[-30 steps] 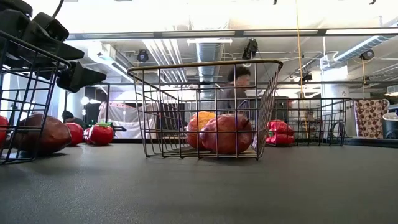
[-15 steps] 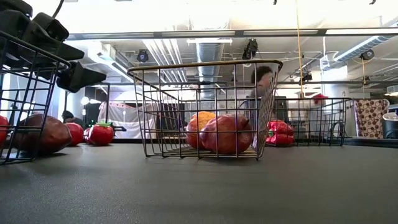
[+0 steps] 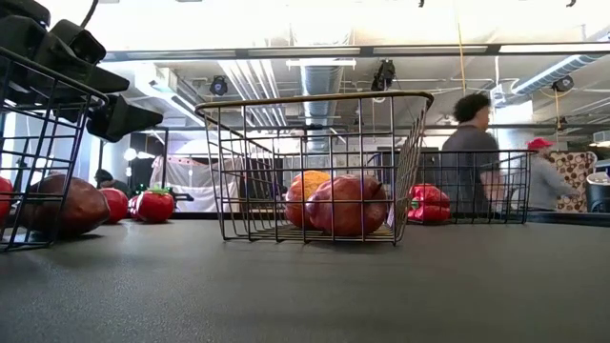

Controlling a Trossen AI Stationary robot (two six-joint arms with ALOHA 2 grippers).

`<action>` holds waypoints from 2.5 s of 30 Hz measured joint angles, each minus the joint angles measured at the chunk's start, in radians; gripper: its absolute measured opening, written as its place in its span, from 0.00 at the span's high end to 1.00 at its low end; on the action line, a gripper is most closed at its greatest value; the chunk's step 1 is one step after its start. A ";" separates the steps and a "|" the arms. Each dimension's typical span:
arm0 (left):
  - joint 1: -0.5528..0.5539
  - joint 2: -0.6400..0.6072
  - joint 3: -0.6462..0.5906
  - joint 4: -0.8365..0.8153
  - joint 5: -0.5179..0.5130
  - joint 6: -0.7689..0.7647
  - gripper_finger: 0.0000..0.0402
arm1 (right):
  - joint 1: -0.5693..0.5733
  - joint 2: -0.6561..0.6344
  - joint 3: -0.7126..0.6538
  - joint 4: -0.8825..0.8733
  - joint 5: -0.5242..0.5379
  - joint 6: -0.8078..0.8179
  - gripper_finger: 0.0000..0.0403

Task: Sort produce into baskets
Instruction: Put the red apple into the gold wire basket

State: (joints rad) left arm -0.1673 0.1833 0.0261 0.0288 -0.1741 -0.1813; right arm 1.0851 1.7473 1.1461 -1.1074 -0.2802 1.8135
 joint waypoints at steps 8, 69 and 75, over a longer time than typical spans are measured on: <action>0.000 0.000 0.000 0.000 0.000 0.000 0.02 | -0.053 -0.003 0.085 -0.011 0.008 -0.076 0.20; 0.000 0.002 0.000 0.000 0.000 0.000 0.02 | -1.016 0.048 0.408 0.141 0.534 -1.569 0.19; 0.000 0.002 0.000 0.000 0.000 0.000 0.02 | -1.033 0.051 0.349 0.297 0.531 -1.605 0.19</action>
State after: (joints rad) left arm -0.1677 0.1857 0.0261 0.0292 -0.1741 -0.1810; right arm 0.0520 1.7986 1.4955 -0.8100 0.2509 0.2085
